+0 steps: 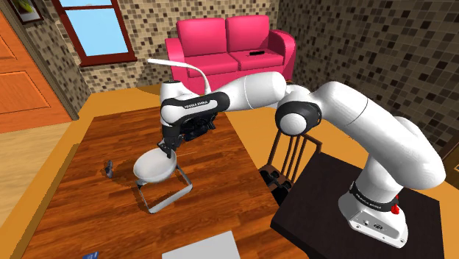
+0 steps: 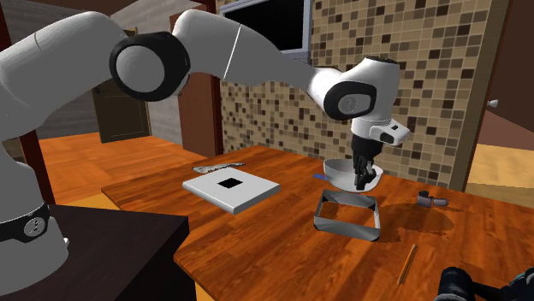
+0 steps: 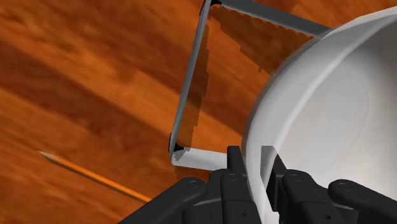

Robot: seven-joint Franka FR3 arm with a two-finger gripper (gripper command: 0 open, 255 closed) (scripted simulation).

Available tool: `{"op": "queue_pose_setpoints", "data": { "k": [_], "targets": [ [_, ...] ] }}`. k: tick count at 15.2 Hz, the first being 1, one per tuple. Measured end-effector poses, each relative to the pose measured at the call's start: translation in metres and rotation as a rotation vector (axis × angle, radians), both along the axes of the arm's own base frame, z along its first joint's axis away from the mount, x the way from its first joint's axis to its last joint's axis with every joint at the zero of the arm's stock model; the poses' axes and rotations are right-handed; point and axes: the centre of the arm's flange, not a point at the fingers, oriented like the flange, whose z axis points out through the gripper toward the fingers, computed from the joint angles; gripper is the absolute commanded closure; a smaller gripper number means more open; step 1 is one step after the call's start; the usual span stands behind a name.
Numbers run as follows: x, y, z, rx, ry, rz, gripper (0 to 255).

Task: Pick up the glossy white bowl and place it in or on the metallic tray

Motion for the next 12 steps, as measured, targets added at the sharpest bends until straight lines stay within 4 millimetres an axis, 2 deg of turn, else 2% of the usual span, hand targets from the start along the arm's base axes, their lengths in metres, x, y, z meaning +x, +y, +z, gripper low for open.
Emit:
{"op": "queue_pose_setpoints", "data": {
  "k": [12],
  "targets": [
    [-0.002, 0.003, -0.062, 0.000, 0.000, 0.000, 255]
  ]
}}
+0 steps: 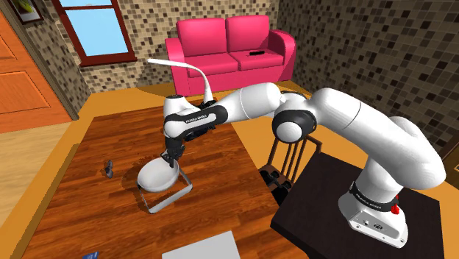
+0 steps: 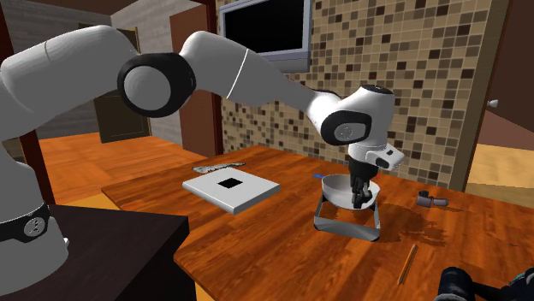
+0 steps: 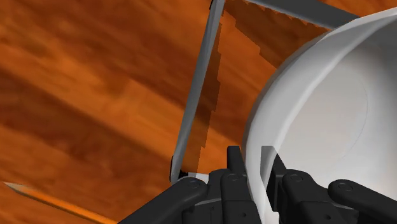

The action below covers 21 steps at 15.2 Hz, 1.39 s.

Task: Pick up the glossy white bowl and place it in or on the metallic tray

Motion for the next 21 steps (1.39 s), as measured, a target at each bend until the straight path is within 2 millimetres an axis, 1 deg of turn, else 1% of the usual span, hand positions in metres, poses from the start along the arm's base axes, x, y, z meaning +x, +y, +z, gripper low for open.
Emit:
{"op": "queue_pose_setpoints", "data": {
  "k": [1, 3, 8, 9, 15, 16, 17, 19, 21],
  "targets": [
    [0.001, 0.000, -0.006, 0.000, 0.000, 0.000, 255],
    [0.001, -0.001, -0.010, 0.000, 0.000, 0.000, 255],
    [0.001, -0.001, -0.012, 0.000, 0.000, 0.000, 255],
    [0.002, -0.001, -0.012, 0.000, 0.000, 0.000, 0],
    [0.002, -0.001, -0.011, 0.001, -0.001, 0.000, 0],
    [0.002, -0.003, -0.006, 0.000, 0.000, 0.000, 0],
    [0.001, -0.006, 0.003, 0.000, 0.000, 0.000, 0],
    [-0.001, -0.011, 0.028, 0.001, -0.002, 0.000, 0],
    [0.001, -0.013, 0.035, 0.001, -0.002, 0.000, 0]
  ]
}}
